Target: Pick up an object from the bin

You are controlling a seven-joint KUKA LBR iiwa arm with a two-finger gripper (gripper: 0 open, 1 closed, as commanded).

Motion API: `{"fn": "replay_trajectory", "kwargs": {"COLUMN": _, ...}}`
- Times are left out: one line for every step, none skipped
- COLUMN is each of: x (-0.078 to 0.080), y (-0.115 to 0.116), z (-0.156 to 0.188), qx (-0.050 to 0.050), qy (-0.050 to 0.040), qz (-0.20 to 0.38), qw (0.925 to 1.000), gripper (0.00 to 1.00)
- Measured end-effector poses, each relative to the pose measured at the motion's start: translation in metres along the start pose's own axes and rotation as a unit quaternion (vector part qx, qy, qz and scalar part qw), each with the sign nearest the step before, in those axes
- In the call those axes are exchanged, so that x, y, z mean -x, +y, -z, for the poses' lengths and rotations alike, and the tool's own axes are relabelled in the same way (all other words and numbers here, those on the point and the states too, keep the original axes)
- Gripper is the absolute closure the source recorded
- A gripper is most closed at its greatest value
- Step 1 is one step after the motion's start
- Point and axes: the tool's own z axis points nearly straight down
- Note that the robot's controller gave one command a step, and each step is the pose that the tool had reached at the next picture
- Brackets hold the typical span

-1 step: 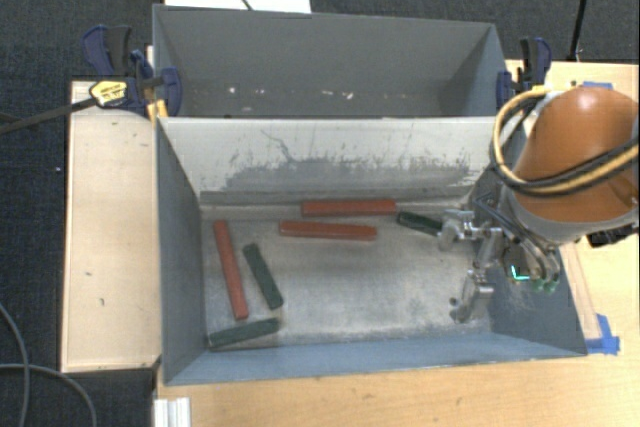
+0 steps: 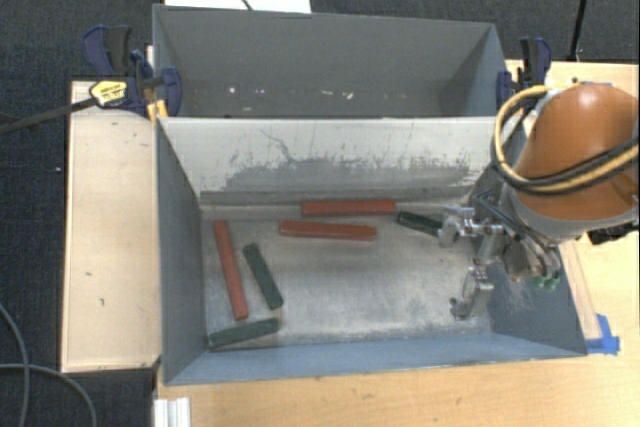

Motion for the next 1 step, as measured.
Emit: {"fn": "replay_trajectory", "kwargs": {"x": 0.0621, "y": -0.042, "z": -0.0839, "qx": 0.0, "qy": -0.0039, "qz": -0.049, "qw": 0.9988, "gripper": 0.0}}
